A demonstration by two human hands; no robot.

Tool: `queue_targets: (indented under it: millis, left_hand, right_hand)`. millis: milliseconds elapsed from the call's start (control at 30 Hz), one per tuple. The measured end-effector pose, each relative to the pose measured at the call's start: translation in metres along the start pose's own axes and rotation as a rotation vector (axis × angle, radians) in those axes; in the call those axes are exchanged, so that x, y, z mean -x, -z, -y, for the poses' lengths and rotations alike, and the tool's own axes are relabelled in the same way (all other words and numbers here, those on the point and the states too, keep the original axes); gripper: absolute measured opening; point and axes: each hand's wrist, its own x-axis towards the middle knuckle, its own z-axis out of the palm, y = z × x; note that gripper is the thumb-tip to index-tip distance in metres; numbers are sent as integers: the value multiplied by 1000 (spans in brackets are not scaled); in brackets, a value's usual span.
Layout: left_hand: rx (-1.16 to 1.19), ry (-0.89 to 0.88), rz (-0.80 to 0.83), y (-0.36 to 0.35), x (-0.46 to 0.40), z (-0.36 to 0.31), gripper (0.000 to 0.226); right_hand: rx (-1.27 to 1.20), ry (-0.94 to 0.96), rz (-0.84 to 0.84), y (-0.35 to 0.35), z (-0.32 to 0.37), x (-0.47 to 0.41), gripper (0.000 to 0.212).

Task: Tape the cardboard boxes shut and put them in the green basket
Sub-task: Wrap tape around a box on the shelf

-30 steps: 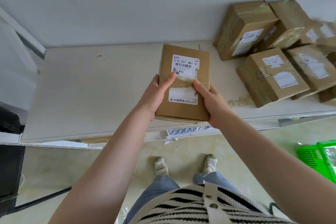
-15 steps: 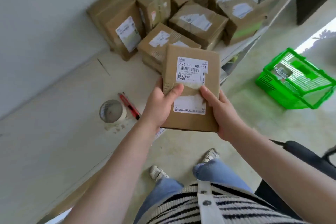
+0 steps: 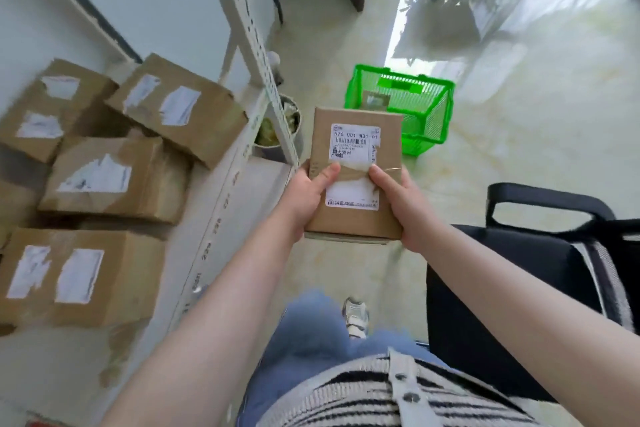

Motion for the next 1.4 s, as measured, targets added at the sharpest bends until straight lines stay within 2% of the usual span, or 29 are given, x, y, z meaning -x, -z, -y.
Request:
queue_targets:
  millis: [200,400,567,633,733,800,1000,1133,1233,1400]
  left_hand:
    - [-85,97,49,-28,-105,-33,44]
    - [-117,166,158,-53,-210,-89,41]
    - [-176,212,220,-82,-297,-128,38]
    - [-218,219,236,-98,-330,-134,37]
    - [-296,250,237,-124,-377,-135,47]
    - [-317,275,225,-143,-410,-133,50]
    - [-463,271,155,-196,-509,-113,62]
    - [-581,289,118,-217,-582,-80,59]
    - [-674,272,119,-225,-644,-37,58]
    - [-813,269,102,-238,-744,65,79]
  right_hand:
    - [-40,-36,-109,27,30,-95,47]
    - [-94,-64,-176,42,86,-181,33]
    - [-112,-86,-244,63,129,-252,30]
    - [-116,-91,-262,77,138,-281,42]
    - [-85,-145,-343,105,147,-327,77]
    - [-71,-202,-390,125,150,-359,84]
    - [-29,-326,-413,187,152,-449,76]
    - [44,-353,-398,224,139,-525,71]
    - [99,-325,-409,246,109,-584,66]
    - [151,-267,-431,285,21,-683,52]
